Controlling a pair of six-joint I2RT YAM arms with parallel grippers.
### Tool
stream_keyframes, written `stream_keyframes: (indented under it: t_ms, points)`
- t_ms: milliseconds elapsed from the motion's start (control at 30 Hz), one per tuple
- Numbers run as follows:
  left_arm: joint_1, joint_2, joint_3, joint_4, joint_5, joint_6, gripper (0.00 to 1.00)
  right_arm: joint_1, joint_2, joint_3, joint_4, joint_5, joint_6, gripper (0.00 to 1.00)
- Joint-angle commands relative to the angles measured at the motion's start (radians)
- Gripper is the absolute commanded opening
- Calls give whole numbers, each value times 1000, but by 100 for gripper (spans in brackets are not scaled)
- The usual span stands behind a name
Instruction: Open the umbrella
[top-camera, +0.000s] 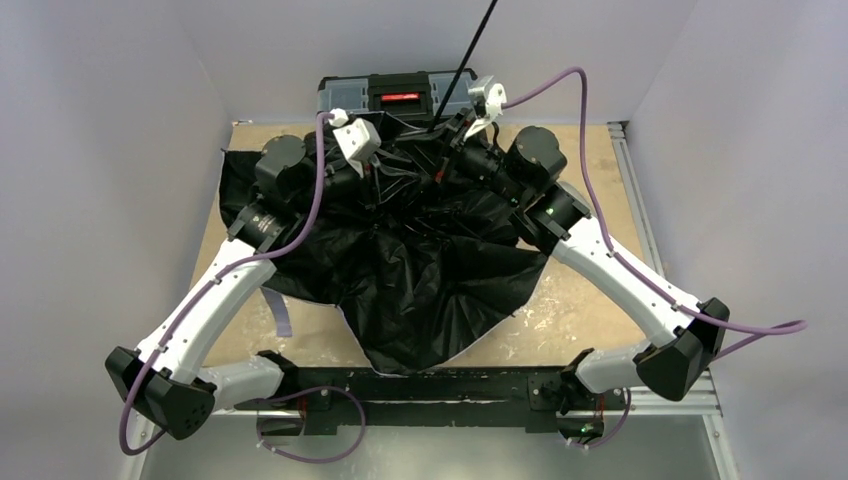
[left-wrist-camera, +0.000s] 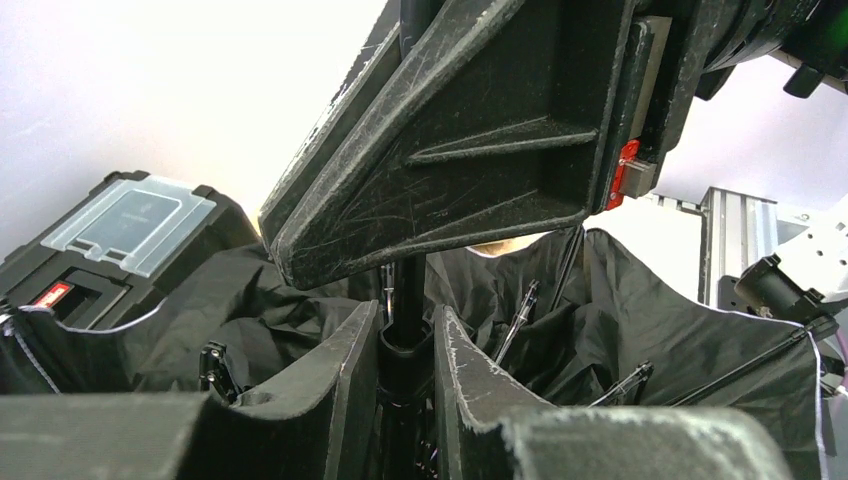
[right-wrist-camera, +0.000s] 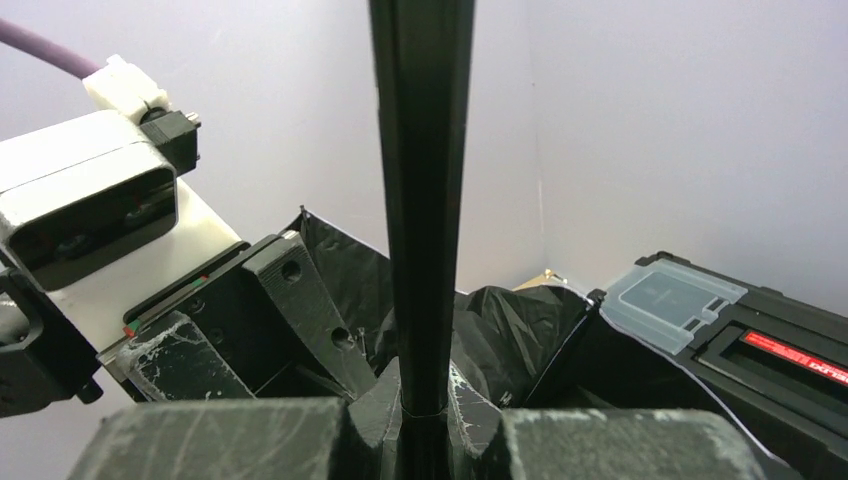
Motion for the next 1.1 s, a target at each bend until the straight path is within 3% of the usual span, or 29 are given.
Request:
stream_keyframes:
  t_ms: [0, 233, 333, 467, 667, 900, 1067]
  points:
    - [-6, -30, -1, 79, -52, -8, 16, 9, -40, 29, 110, 56, 45, 0]
    - [-105, -8, 93, -66, -179, 184, 15, 10, -31, 28, 81, 18, 35, 0]
    - [-109, 21, 131, -119, -217, 177, 14, 11, -27, 35, 73, 6, 28, 0]
    - [-109, 47, 143, -179, -289, 187, 6, 11, -28, 44, 61, -3, 1, 0]
    - [-108, 63, 137, -212, -288, 197, 0, 12, -27, 44, 60, 10, -5, 0]
    - [-42, 52, -49, -216, -264, 225, 10, -19, -14, 136, 130, -14, 31, 0]
    - [7, 96, -106, -231, -265, 247, 9, -24, -23, 183, 163, -53, 66, 0]
